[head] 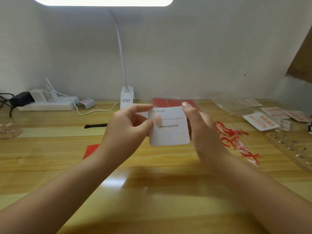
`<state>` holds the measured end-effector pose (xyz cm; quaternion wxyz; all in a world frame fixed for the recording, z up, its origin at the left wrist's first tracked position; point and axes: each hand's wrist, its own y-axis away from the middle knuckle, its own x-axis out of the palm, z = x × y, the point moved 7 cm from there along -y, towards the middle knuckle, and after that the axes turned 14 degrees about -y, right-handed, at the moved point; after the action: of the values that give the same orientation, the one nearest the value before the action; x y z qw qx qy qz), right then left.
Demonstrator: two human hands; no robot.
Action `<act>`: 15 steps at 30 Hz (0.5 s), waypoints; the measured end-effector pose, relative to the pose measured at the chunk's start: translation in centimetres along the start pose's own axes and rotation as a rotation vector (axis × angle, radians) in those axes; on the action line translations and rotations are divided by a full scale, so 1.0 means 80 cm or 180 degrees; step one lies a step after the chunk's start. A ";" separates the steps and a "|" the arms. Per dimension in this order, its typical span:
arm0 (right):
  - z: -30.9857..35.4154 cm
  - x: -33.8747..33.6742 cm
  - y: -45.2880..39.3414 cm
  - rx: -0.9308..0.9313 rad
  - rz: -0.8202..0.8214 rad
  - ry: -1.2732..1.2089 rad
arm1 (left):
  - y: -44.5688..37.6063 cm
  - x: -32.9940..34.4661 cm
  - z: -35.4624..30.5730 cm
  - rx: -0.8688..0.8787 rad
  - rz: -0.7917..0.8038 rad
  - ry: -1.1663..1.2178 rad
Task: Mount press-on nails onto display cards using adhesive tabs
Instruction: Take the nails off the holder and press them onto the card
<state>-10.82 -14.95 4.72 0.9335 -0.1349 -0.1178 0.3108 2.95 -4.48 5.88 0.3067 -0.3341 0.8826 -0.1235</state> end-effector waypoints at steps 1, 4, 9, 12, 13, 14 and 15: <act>-0.003 -0.007 -0.002 -0.0114 -0.0136 0.0265 | -0.001 0.004 0.007 -0.0096 0.0091 -0.0125; -0.007 -0.027 -0.001 -0.0565 -0.0493 0.1157 | 0.000 0.022 0.029 -0.0337 0.0490 -0.0934; -0.032 -0.029 -0.001 -0.0773 -0.0268 0.2421 | 0.014 0.039 0.045 -0.0070 0.0777 -0.2607; -0.043 -0.023 -0.001 -0.0676 -0.0155 0.2646 | 0.014 0.042 0.048 0.0130 0.0700 -0.3164; -0.046 -0.022 -0.002 -0.0622 -0.0126 0.2699 | 0.013 0.041 0.049 0.0146 0.0663 -0.3194; -0.049 -0.022 -0.003 -0.0553 -0.0104 0.2741 | 0.011 0.041 0.049 0.0169 0.0610 -0.3163; -0.052 -0.023 -0.004 -0.0485 -0.0089 0.2767 | 0.010 0.040 0.050 0.0214 0.0540 -0.3084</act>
<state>-10.80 -17.04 0.67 0.8877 -0.3200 0.2615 0.2029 3.14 -6.05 0.94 0.7015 -0.2700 0.6582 0.0431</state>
